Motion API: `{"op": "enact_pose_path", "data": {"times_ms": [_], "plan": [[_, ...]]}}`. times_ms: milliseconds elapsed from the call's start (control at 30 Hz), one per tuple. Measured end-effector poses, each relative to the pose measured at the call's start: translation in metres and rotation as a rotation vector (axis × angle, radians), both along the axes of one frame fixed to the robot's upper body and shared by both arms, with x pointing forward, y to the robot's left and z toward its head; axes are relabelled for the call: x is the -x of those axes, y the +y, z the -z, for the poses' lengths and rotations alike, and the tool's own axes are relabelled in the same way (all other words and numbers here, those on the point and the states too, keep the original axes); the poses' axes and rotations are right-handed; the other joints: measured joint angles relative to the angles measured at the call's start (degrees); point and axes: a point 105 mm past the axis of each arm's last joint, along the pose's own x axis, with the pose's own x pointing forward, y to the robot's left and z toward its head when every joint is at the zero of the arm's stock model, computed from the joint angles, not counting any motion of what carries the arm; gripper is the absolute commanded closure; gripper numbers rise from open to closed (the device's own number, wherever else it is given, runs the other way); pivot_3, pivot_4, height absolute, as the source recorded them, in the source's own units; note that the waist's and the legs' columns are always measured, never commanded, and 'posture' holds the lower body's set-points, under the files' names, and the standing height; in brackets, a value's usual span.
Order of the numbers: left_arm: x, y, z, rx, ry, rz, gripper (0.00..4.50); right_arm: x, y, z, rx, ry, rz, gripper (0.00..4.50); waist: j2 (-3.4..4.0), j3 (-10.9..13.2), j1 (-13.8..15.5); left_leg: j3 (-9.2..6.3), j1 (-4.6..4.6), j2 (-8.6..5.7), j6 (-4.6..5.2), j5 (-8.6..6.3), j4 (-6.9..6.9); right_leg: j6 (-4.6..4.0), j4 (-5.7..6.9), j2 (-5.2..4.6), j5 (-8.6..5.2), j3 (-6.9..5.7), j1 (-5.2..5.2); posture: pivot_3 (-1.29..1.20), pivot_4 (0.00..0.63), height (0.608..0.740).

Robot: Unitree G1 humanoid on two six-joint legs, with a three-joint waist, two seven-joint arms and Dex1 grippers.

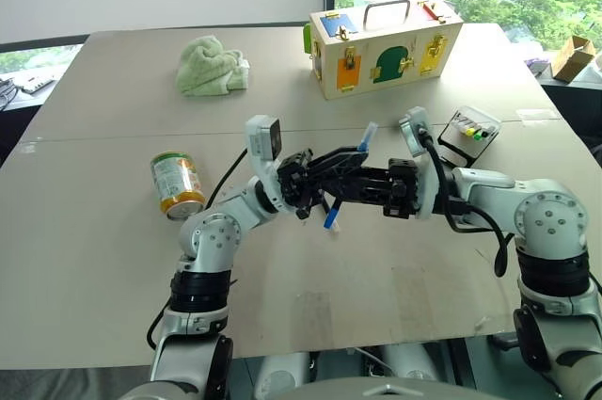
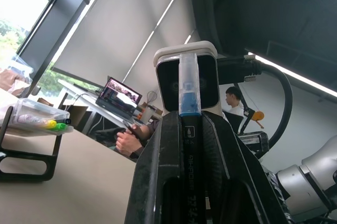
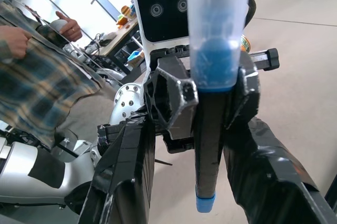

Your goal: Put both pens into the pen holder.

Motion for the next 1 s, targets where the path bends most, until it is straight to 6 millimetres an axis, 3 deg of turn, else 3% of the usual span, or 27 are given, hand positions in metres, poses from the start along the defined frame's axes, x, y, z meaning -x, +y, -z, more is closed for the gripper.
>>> {"op": "enact_pose_path", "data": {"times_ms": [33,100,133,167,333,367,433,533,600,733,867,967,1000], "plan": [[-0.001,0.000,0.002,-0.005,0.006,-0.008,2.81,-0.001,0.000,0.000,0.004,-0.001,0.007,1.02,0.00,0.00,-0.06,0.00,0.00,0.00,0.01,0.00,0.01,0.00,0.01,0.00,0.00,0.00,0.00,0.00,0.150,0.740],[-0.002,0.000,0.004,-0.012,0.013,-0.018,2.22,-0.002,0.000,0.001,0.011,0.000,0.021,0.66,0.00,0.00,-0.12,-0.01,-0.01,0.00,0.01,-0.01,0.02,0.00,0.01,0.00,0.00,0.00,0.00,0.00,0.150,0.740],[-0.002,0.000,0.004,-0.013,0.014,-0.020,1.68,-0.002,0.000,0.001,0.011,0.003,0.021,0.66,0.00,0.00,-0.13,-0.01,-0.01,0.00,0.01,-0.01,0.02,0.00,0.01,0.00,0.00,0.00,-0.01,0.00,0.150,0.740],[-0.001,0.001,0.003,-0.004,0.010,-0.015,1.43,-0.001,0.000,0.000,0.004,0.005,0.015,0.66,0.00,0.00,-0.16,-0.01,-0.02,0.00,0.01,-0.01,0.02,0.00,0.00,0.00,0.00,0.00,-0.01,0.00,0.150,0.740],[-0.002,0.001,0.002,-0.002,0.005,-0.024,1.23,0.000,0.000,0.002,0.009,0.010,0.007,0.66,0.00,0.00,-0.23,-0.01,-0.01,0.00,0.02,-0.01,0.03,0.00,0.01,0.00,0.00,0.00,0.00,0.00,0.150,0.740],[-0.004,0.002,0.005,-0.018,0.013,-0.042,1.00,0.000,0.000,0.003,0.016,0.009,0.007,0.66,0.00,0.00,-0.27,-0.01,-0.01,0.00,0.02,-0.01,0.03,0.00,0.01,0.00,0.00,0.00,0.00,0.00,0.150,0.740],[-0.008,0.003,0.010,-0.035,0.036,-0.064,0.12,0.003,-0.001,0.004,0.031,-0.001,-0.003,0.66,0.00,0.00,-0.28,-0.01,-0.02,0.00,0.02,-0.01,0.03,0.00,0.01,0.00,0.00,-0.01,0.00,0.00,0.150,0.740],[-0.010,0.002,0.016,-0.053,0.055,-0.073,0.02,0.004,-0.005,0.013,0.083,-0.022,-0.002,0.66,0.00,0.00,-0.19,-0.01,-0.03,0.00,0.05,-0.03,0.04,0.01,-0.02,0.00,0.00,0.00,0.00,0.00,0.150,0.740],[-0.010,0.003,0.015,-0.051,0.051,-0.076,0.02,-0.003,-0.018,0.037,0.191,-0.015,0.068,0.66,0.00,0.00,-0.09,0.00,-0.04,0.00,0.08,-0.05,0.07,0.01,-0.02,-0.02,0.00,0.00,0.02,0.00,0.150,0.740],[-0.011,0.006,0.014,-0.052,0.045,-0.090,0.02,-0.010,-0.026,0.051,0.256,-0.042,0.118,0.66,0.01,0.00,-0.73,0.00,0.02,0.08,0.06,-0.04,0.06,0.01,0.02,0.09,0.00,0.04,0.02,0.00,0.150,0.740],[-0.012,0.006,0.015,-0.058,0.039,-0.099,0.00,-0.008,-0.021,0.050,0.224,-0.050,0.101,1.86,0.01,0.00,-0.74,-0.01,0.04,0.20,0.05,-0.03,0.05,0.00,0.02,0.19,0.00,0.04,0.02,0.00,0.150,0.740],[-0.013,0.008,0.014,-0.060,0.035,-0.108,0.00,-0.005,-0.018,0.049,0.206,-0.063,0.091,3.36,0.01,-0.01,-0.74,0.02,0.03,0.19,0.05,-0.04,0.08,0.00,0.01,0.16,0.00,0.06,0.02,0.00,0.150,0.740],[-0.013,0.008,0.015,-0.061,0.035,-0.109,0.00,-0.005,-0.018,0.049,0.204,-0.063,0.090,3.61,0.01,-0.01,-0.74,0.02,0.03,0.19,0.05,-0.04,0.08,0.01,0.01,0.16,0.00,0.06,0.02,0.00,0.150,0.740]]}}
